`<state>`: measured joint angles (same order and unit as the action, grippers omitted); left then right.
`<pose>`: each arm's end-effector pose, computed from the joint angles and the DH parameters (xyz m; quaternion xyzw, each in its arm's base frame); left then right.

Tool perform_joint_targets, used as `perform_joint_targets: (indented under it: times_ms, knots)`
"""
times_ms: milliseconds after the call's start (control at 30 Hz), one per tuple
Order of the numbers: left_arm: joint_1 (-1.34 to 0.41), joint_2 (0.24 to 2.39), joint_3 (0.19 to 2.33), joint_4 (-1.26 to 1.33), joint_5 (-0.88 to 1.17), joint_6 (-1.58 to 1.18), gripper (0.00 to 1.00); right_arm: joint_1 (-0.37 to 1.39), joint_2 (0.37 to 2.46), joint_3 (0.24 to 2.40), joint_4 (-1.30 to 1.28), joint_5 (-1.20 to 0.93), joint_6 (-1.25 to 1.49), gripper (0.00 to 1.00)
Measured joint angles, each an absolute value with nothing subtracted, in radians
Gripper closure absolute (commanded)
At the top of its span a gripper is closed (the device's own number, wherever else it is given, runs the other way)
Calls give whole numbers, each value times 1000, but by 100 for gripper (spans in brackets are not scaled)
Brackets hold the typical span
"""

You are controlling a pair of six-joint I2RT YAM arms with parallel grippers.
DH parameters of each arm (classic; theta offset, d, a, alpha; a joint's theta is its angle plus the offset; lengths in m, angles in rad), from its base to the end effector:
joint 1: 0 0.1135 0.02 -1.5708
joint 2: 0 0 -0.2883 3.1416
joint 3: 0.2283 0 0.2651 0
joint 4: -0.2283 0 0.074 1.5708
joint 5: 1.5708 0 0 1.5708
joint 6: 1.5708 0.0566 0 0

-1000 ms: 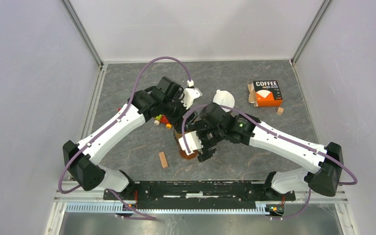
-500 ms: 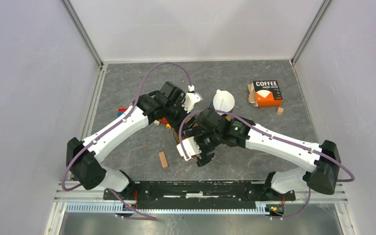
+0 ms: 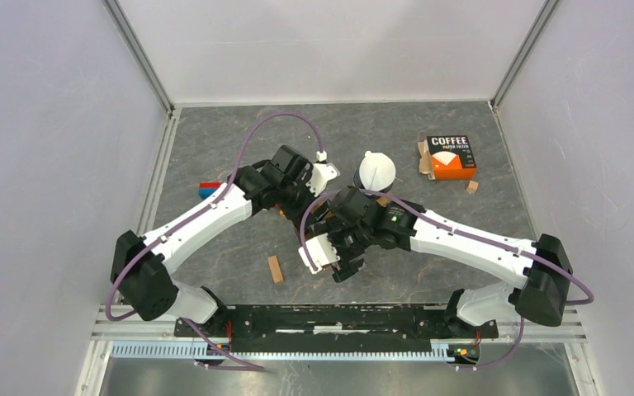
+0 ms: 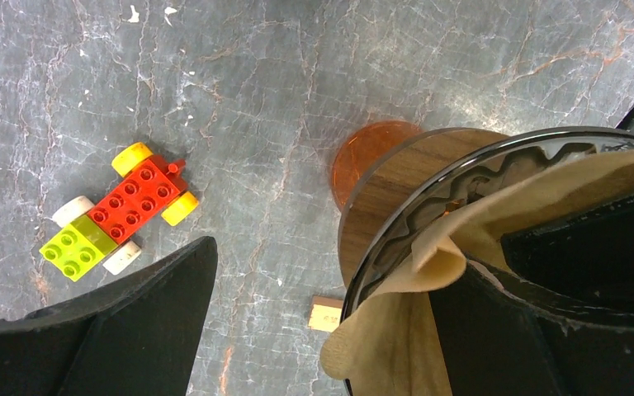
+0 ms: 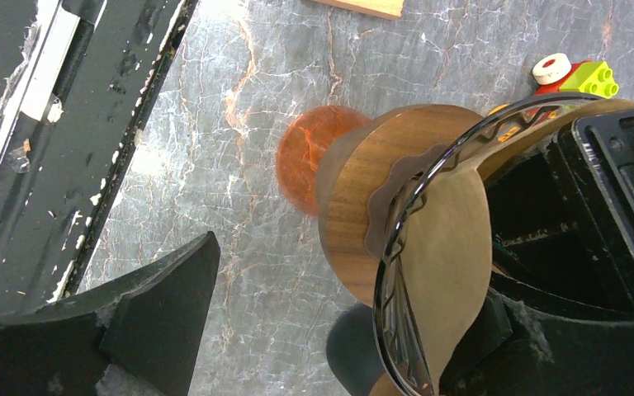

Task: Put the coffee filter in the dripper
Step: Place the coffee filter in the coffee dripper.

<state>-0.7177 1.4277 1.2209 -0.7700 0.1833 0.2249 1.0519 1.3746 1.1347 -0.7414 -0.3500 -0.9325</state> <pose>0.2316 -0.2159 0.2971 0.4562 0.8362 -0.1560 0.2613 0.1317 0.2698 0.2875 -0.8165 0.4729 0.1834 0.2756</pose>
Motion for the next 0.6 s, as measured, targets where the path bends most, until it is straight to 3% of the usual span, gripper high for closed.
perform_joint_targets:
  times_ms: [300, 600]
  knots:
    - [-718, 1415, 1203, -752, 182, 242, 0, 1052, 1383, 1135, -737, -350, -933, 10]
    - [-718, 1408, 1203, -753, 177, 246, 0, 1054, 1384, 1139, -734, -333, -924, 3]
